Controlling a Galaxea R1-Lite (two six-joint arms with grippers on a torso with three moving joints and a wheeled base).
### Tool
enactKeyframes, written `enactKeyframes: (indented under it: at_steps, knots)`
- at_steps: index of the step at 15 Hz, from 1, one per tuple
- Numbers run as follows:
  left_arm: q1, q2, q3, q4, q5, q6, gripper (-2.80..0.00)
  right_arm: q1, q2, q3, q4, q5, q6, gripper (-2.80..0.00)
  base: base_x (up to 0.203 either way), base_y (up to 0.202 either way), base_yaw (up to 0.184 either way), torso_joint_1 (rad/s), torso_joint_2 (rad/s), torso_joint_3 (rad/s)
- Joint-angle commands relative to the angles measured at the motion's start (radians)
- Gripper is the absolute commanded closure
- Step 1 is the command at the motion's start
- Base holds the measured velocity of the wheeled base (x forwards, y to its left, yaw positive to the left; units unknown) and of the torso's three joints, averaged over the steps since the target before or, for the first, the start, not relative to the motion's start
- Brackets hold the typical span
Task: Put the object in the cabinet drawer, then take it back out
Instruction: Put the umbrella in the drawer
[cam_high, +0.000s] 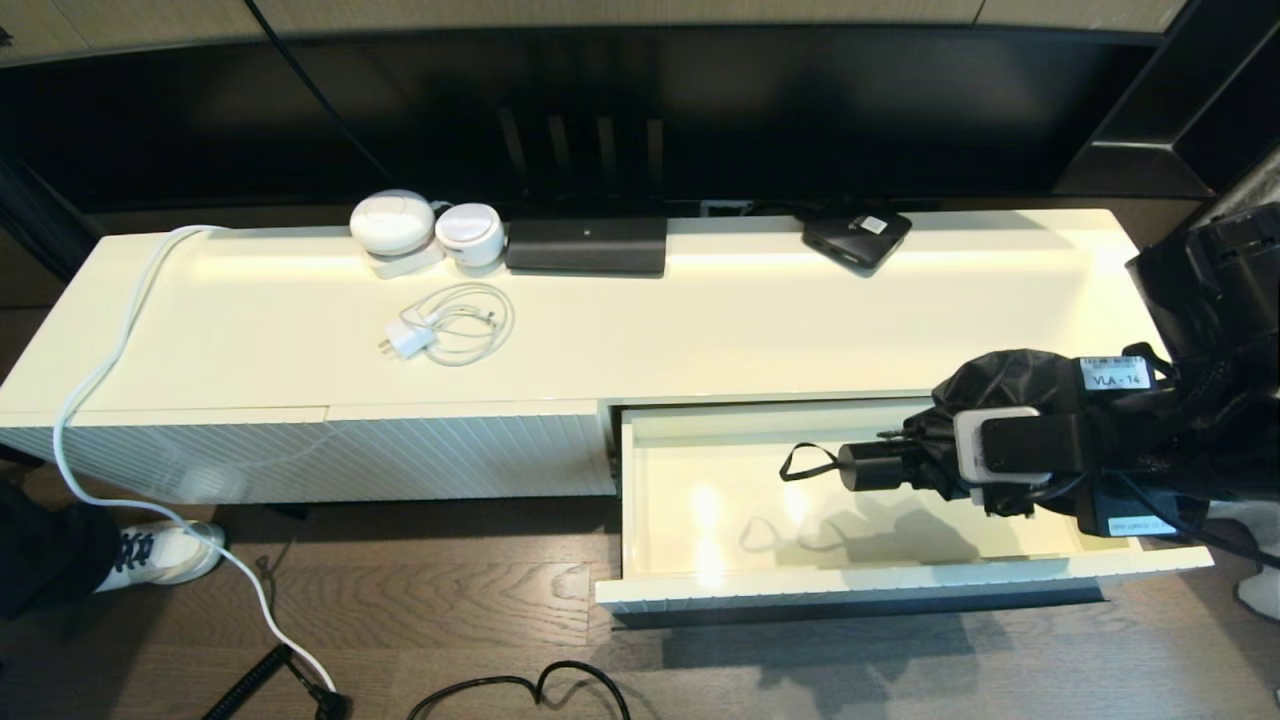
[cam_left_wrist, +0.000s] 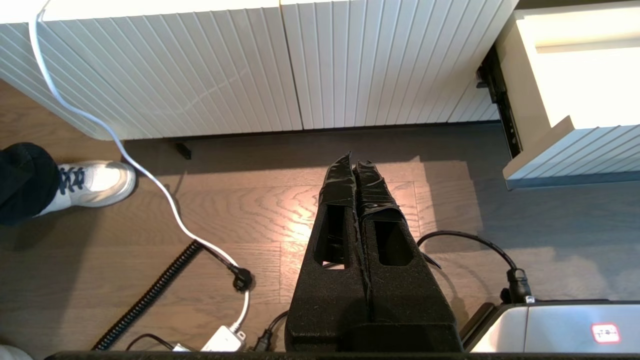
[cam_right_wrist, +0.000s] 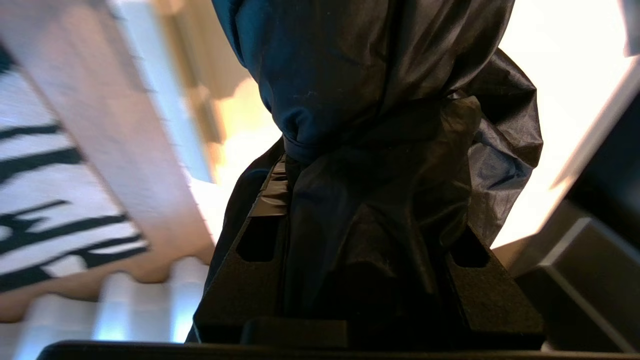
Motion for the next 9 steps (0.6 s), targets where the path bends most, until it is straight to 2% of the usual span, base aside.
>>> enactKeyframes:
  at_steps: [1, 4, 9]
  knots:
    - [-0.001, 0.002, 0.002, 0.000, 0.000, 0.000, 0.00, 0.019, -0.022, 0.052, -0.003, -0.001, 0.030, 0.00, 0.000, 0.000, 0.000, 0.000, 0.00, 0.000]
    - [0.000, 0.002, 0.002, 0.000, 0.000, 0.000, 0.00, 0.023, 0.030, 0.094, -0.040, 0.001, 0.076, 0.00, 0.000, 0.000, 0.000, 0.000, 0.00, 0.000]
    - [0.001, 0.002, 0.002, 0.000, 0.000, 0.000, 0.00, 0.023, 0.162, 0.087, -0.133, 0.004, 0.086, 0.00, 0.000, 0.000, 0.000, 0.000, 0.00, 0.000]
